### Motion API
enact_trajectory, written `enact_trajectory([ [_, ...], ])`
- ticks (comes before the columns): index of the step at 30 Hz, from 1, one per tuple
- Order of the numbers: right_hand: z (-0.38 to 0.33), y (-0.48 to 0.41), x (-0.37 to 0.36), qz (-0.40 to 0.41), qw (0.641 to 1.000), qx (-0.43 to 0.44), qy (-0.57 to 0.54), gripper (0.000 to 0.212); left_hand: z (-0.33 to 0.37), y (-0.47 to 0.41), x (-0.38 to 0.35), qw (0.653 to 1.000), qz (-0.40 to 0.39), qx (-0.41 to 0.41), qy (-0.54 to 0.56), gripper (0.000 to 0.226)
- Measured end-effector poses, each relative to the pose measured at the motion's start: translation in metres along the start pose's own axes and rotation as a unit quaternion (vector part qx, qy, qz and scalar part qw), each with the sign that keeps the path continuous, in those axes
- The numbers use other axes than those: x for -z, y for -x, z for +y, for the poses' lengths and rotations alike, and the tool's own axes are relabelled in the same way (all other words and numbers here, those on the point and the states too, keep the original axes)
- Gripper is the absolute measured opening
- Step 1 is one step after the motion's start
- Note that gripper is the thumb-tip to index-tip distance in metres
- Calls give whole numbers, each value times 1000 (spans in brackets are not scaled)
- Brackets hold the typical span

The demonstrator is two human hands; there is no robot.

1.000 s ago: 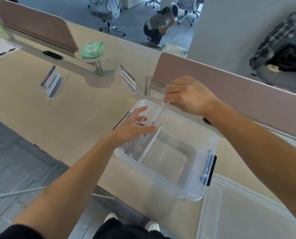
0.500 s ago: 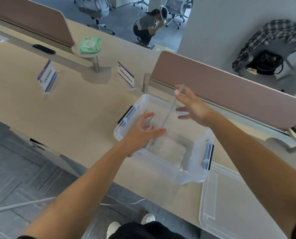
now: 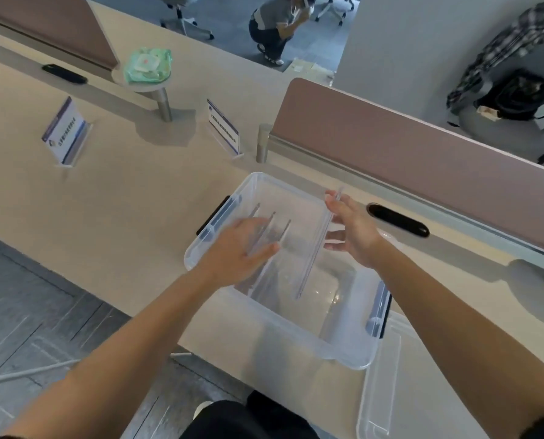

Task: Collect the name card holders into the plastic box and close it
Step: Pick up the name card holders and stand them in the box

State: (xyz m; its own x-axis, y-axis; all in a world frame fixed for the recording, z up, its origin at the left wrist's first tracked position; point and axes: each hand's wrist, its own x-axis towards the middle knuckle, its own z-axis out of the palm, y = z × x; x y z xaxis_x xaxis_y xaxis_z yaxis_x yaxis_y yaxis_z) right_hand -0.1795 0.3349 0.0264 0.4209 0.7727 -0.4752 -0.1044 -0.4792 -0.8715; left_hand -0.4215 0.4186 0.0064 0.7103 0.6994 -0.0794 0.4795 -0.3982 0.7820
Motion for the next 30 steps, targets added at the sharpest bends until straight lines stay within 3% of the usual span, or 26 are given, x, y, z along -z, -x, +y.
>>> enact_trajectory([
  [2, 24, -15, 4, -12, 999, -34, -6, 60, -24, -13, 8, 987, 78, -49, -134, 52],
  [4, 44, -28, 3, -21, 997, -73, -22, 49, -45, -25, 14, 950, 122, -103, -269, 44],
  [7, 71, -42, -5, -16, 994, -109, -19, 53, -71, -36, 17, 910, 103, -93, -391, 41],
  [11, 91, -56, -18, 0, 991, -134, -17, 69, -90, -41, 14, 936, 37, 16, -350, 60],
  [14, 101, -62, -28, 0, 987, -160, -26, 79, -94, -44, 14, 951, 25, 19, -308, 61],
  [20, 107, -70, -45, 77, 985, -135, -74, 41, -96, -41, 14, 969, 47, 39, -240, 63],
  [23, 106, -64, -49, 89, 989, -111, -42, 52, -95, -42, 15, 971, 45, 38, -231, 64],
  [26, 111, -44, -53, 51, 986, -155, -42, 67, -94, -41, 16, 974, 46, 44, -216, 64],
  [30, 127, -25, -62, 6, 963, -257, -83, 67, -93, -40, 17, 977, 52, 30, -207, 63],
])
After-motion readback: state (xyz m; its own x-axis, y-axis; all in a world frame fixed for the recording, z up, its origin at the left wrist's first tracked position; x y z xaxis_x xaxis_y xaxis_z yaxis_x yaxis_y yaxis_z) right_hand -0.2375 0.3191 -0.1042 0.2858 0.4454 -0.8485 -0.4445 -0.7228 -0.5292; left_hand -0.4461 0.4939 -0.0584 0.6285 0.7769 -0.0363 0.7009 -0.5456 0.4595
